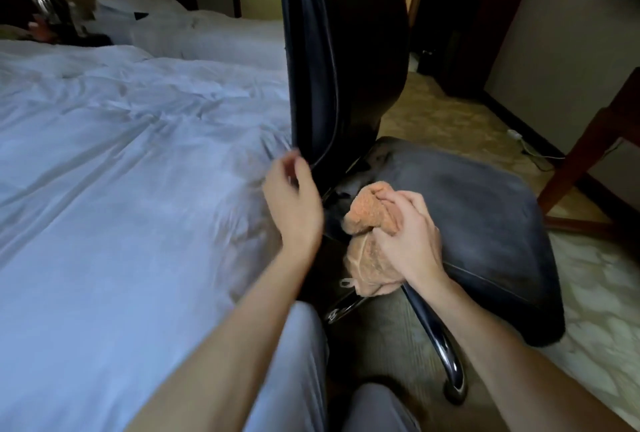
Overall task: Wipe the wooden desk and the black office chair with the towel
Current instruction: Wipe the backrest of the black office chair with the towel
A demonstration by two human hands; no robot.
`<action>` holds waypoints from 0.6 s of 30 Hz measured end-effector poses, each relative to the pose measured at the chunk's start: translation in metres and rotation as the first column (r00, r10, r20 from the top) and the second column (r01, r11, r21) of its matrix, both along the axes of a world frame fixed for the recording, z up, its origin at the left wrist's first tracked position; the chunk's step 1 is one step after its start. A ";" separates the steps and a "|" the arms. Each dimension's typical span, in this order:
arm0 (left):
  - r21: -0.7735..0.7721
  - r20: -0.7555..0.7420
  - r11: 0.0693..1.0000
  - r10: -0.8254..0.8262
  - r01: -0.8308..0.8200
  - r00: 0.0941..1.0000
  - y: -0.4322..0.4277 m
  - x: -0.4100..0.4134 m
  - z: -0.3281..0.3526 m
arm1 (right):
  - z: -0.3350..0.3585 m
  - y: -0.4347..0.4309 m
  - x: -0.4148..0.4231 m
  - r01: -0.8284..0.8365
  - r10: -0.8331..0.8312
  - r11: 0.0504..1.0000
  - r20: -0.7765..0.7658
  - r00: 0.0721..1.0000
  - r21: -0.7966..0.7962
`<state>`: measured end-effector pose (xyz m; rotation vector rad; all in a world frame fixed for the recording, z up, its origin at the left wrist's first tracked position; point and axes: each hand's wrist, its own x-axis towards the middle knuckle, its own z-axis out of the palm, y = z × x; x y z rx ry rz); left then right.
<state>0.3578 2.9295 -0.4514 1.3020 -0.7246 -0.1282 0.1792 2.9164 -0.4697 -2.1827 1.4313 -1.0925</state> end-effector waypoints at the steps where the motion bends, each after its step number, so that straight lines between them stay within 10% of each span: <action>1: 0.039 -0.088 0.997 -0.069 0.072 0.994 0.011 -0.012 -0.021 | 0.003 -0.002 0.006 -0.020 0.019 0.999 0.035 0.999 0.036; 6: 0.119 -0.494 0.857 -0.387 0.502 0.779 0.039 -0.038 -0.070 | 0.015 -0.007 0.044 -0.010 0.001 0.995 0.087 0.996 0.098; 13: -0.186 -0.821 0.767 -0.464 0.614 0.332 0.042 -0.027 -0.045 | 0.010 -0.006 0.083 -0.221 0.195 0.945 0.128 0.972 0.240; 18: -0.041 -0.800 0.841 -0.351 0.539 0.486 0.029 -0.018 -0.051 | 0.003 -0.032 0.083 -0.318 0.248 0.838 0.209 0.946 0.443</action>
